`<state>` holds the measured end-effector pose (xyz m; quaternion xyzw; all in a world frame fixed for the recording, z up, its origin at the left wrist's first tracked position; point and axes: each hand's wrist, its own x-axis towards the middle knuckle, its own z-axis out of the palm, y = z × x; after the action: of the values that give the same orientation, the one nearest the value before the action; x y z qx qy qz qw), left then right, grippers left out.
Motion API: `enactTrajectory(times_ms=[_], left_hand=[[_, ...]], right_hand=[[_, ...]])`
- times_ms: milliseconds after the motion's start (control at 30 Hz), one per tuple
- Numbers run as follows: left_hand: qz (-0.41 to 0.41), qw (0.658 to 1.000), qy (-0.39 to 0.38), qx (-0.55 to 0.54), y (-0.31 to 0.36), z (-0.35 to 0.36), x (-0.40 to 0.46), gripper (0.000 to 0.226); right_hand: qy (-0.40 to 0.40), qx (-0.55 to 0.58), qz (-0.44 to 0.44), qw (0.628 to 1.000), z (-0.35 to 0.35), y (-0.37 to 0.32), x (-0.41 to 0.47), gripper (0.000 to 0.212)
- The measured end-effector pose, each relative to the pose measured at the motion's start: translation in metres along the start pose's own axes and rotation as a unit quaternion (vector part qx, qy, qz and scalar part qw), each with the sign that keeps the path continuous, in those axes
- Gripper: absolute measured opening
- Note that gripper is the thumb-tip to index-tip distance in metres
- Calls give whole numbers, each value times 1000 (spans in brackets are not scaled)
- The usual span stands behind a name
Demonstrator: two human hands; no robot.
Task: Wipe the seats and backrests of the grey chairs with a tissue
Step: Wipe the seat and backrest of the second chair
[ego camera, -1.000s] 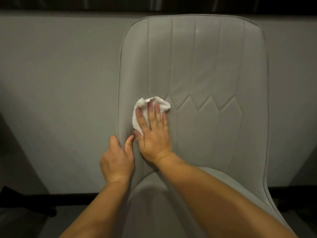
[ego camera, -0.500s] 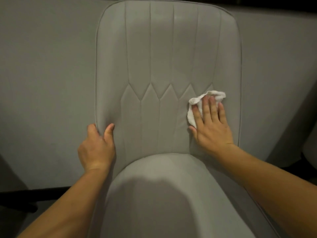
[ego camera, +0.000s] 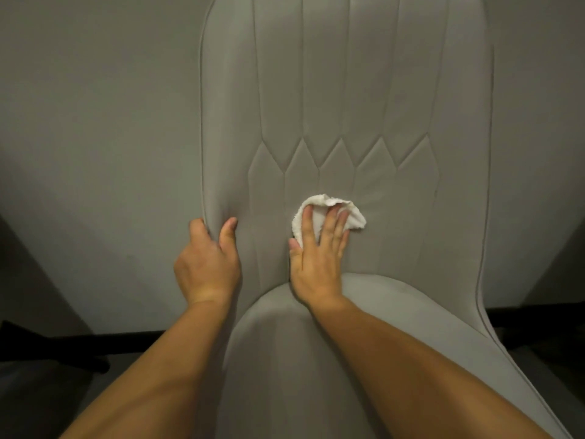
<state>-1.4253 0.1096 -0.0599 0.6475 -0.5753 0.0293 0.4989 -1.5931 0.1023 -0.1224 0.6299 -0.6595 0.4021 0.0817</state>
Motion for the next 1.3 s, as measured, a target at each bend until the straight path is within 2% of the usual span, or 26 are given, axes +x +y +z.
enactTrajectory(times_ms=[67, 100, 133, 200, 267, 400, 500, 600, 667, 767, 833, 900, 933, 1000, 1100, 1233, 1300], left_hand=[[-4, 1000, 3, -3, 0, 0, -1, 43], [-7, 1000, 1, -6, 0, 0, -1, 43], [-8, 1000, -1, -9, 0, 0, -1, 44], [-10, 1000, -8, -10, -1, 0, -1, 44], [-12, 1000, -12, -7, -1, 0, -1, 44], [-7, 1000, -6, 3, 2, -2, -1, 43], [-3, 1000, -10, 10, 2, -3, -1, 44], [-5, 1000, -15, 15, 3, -6, -2, 43], [-11, 999, -25, 18, 5, -8, -2, 42], [-10, 999, -30, 25, 7, -9, -1, 42], [-10, 999, -33, 32, 6, -8, -2, 44], [-10, 999, -36, 39, 5, -8, -1, 45], [-12, 998, -36, 41, 5, -7, -1, 45], [-15, 998, -33, 42, 5, -7, -2, 43], [-12, 999, -26, 43, 4, -5, -2, 44], [-12, 999, -20, 45, 3, -2, -2, 44], [-10, 999, -19, 46, 4, -3, -2, 44]], right_hand=[[-25, -7, -144, 989, -1, 0, -6, 64], [-64, -5, -214, 975, 0, -3, -10, 66], [-112, -1, -246, 963, 1, -6, -12, 70], [-170, -16, -251, 953, 1, -8, -13, 75], [-188, -60, -279, 940, -6, 1, -13, 76], [-280, -154, -351, 880, -40, 43, -10, 62], [-366, -159, -292, 869, -64, 67, -9, 66], [-405, -84, -213, 885, -82, 71, -13, 66], [-399, -83, -134, 903, -82, 60, -16, 66], [-377, -140, -35, 915, -61, 25, -18, 75], [-324, -158, -14, 933, -44, 6, -24, 56], [-267, -151, -25, 951, -35, 0, -29, 36], [-264, -144, -41, 953, -36, 3, -31, 31], [-306, -118, -83, 941, -45, 15, -29, 32], [-416, -57, -112, 901, -70, 37, -20, 44], [-554, -130, -116, 814, -88, 48, -15, 79], [-555, -112, -85, 820, -84, 43, -16, 78]])
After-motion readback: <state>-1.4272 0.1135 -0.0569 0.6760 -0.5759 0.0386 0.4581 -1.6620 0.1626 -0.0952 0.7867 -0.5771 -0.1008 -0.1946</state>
